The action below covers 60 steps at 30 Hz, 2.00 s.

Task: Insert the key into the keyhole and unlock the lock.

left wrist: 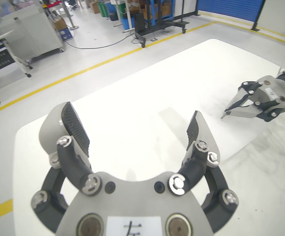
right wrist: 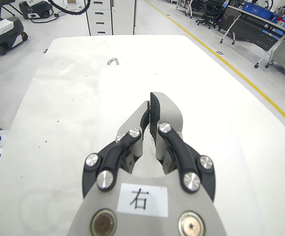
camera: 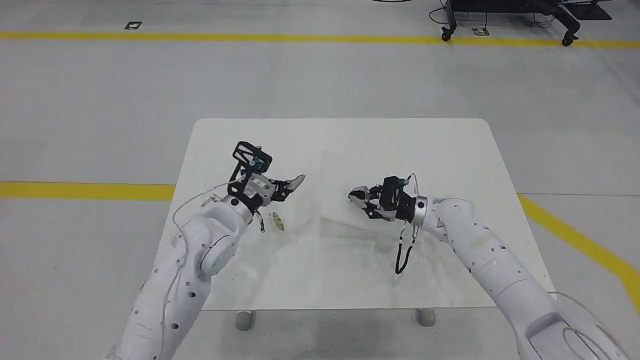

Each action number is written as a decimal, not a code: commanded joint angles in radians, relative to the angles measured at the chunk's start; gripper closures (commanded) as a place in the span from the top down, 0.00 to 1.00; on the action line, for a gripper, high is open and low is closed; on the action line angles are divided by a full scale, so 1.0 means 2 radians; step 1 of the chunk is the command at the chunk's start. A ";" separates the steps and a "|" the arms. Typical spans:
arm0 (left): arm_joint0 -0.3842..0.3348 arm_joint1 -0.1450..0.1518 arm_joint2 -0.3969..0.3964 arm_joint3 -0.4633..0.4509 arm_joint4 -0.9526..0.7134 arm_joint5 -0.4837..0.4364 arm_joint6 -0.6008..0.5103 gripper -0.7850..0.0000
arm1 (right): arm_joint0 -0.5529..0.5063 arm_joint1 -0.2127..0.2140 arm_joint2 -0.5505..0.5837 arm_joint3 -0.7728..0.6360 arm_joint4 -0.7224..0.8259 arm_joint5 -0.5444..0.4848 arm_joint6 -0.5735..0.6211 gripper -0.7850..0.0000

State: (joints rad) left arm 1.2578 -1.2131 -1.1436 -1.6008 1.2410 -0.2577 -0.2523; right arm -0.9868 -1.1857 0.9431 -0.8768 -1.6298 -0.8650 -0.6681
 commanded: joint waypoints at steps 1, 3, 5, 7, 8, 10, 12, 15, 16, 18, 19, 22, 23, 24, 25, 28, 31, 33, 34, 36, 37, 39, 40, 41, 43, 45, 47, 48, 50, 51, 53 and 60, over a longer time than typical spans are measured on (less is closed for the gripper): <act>-0.029 -0.006 0.027 0.026 0.003 -0.002 -0.016 1.00 | 0.000 0.000 0.000 0.000 0.000 0.000 0.000 0.00; -0.046 -0.010 0.044 0.042 0.008 -0.002 -0.023 1.00 | 0.000 0.000 0.000 0.000 0.000 0.000 0.000 0.00; -0.066 -0.016 0.065 0.064 0.013 0.000 -0.028 1.00 | 0.000 0.000 0.000 0.000 0.000 0.000 0.000 0.00; -0.077 -0.020 0.078 0.076 0.017 0.004 -0.027 1.00 | 0.000 0.000 0.000 0.000 0.000 0.000 0.000 0.00; -0.084 -0.023 0.089 0.085 0.016 0.005 -0.026 1.00 | 0.000 0.000 0.000 0.000 0.000 0.000 0.000 0.00; -0.092 -0.027 0.100 0.096 0.016 0.004 -0.025 1.00 | 0.000 0.000 0.000 0.000 0.000 0.000 0.000 0.00; -0.102 -0.031 0.113 0.111 0.015 -0.005 -0.023 1.00 | 0.000 0.000 0.000 0.000 0.000 0.000 0.000 0.00; -0.122 -0.038 0.128 0.141 0.013 -0.007 -0.028 1.00 | 0.000 0.000 0.000 0.000 0.000 0.000 0.000 0.00; -0.127 -0.041 0.133 0.149 0.014 -0.007 -0.028 1.00 | 0.000 0.000 0.000 0.000 0.000 0.000 0.000 0.00; -0.137 -0.045 0.143 0.165 0.019 -0.007 -0.030 1.00 | 0.000 0.000 0.000 0.000 0.000 0.000 0.000 0.00; -0.142 -0.047 0.149 0.173 0.023 -0.007 -0.031 1.00 | 0.000 0.000 0.000 0.000 0.000 0.000 0.000 0.00; -0.150 -0.052 0.161 0.192 0.033 -0.005 -0.027 1.00 | 0.000 0.000 0.000 0.000 0.000 0.000 0.000 0.00; -0.153 -0.054 0.166 0.201 0.036 -0.005 -0.023 1.00 | 0.000 0.000 0.000 0.000 0.000 0.000 0.000 0.00; -0.154 -0.055 0.168 0.206 0.037 -0.004 -0.022 1.00 | 0.000 0.000 0.000 0.000 0.000 0.000 0.000 0.00; -0.156 -0.057 0.171 0.214 0.039 -0.004 -0.019 1.00 | 0.000 0.000 0.000 0.000 0.000 0.000 0.000 0.00; -0.158 -0.059 0.174 0.229 0.043 -0.004 -0.014 1.00 | 0.000 0.000 0.000 0.000 0.000 0.000 0.000 0.00; -0.159 -0.061 0.174 0.240 0.048 -0.005 -0.008 1.00 | 0.000 0.000 0.000 0.000 0.000 0.000 0.000 0.00; -0.158 -0.060 0.170 0.245 0.051 -0.004 -0.003 1.00 | 0.000 0.000 0.000 0.000 0.000 0.000 0.000 0.00; -0.157 -0.059 0.167 0.245 0.054 -0.002 0.000 1.00 | 0.000 0.000 0.000 0.000 0.000 0.000 0.000 0.00; -0.154 -0.056 0.156 0.239 0.061 0.002 0.007 1.00 | 0.000 0.000 0.000 0.000 0.000 0.000 0.000 0.00; -0.151 -0.054 0.149 0.231 0.064 0.002 0.011 1.00 | 0.000 0.000 0.000 0.000 0.000 0.000 0.000 0.00; -0.144 -0.048 0.129 0.213 0.063 0.000 0.024 1.00 | 0.000 0.000 0.000 0.000 0.000 0.000 0.000 0.00; -0.137 -0.044 0.115 0.199 0.057 -0.004 0.035 1.00 | 0.000 0.000 0.000 0.000 0.000 0.000 0.000 0.00; -0.126 -0.037 0.091 0.175 0.056 -0.010 0.044 1.00 | 0.000 0.000 0.000 0.000 0.000 0.000 0.000 0.00; -0.102 -0.025 0.054 0.128 0.062 -0.023 0.050 1.00 | 0.000 0.000 0.000 0.000 0.000 0.000 0.000 0.00; -0.066 -0.013 0.015 0.075 0.076 -0.034 0.051 1.00 | 0.000 0.000 0.000 0.000 0.000 0.000 0.000 0.00; -0.031 -0.003 -0.019 0.032 0.085 -0.044 0.053 1.00 | 0.000 0.000 0.000 0.000 0.000 0.000 0.000 0.00; -0.008 0.002 -0.038 0.007 0.089 -0.052 0.054 1.00 | 0.000 0.000 0.000 0.000 0.000 0.000 0.000 0.00; 0.039 0.011 -0.074 -0.039 0.101 -0.075 0.065 1.00 | 0.000 0.000 0.000 0.000 0.000 0.000 0.000 0.00; 0.039 0.011 -0.074 -0.039 0.101 -0.075 0.065 1.00 | 0.000 0.000 0.000 0.000 0.000 0.000 0.000 0.00; 0.039 0.011 -0.074 -0.039 0.101 -0.075 0.065 1.00 | 0.000 0.000 0.000 0.000 0.000 0.000 0.000 0.00; 0.039 0.011 -0.074 -0.039 0.101 -0.075 0.065 1.00 | -0.002 0.000 0.001 -0.002 0.005 0.001 -0.002 0.00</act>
State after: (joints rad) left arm 1.3355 -1.1902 -1.2915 -1.6787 1.4422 -0.4083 -0.1216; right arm -0.9870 -1.1858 0.9432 -0.8770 -1.6297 -0.8649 -0.6682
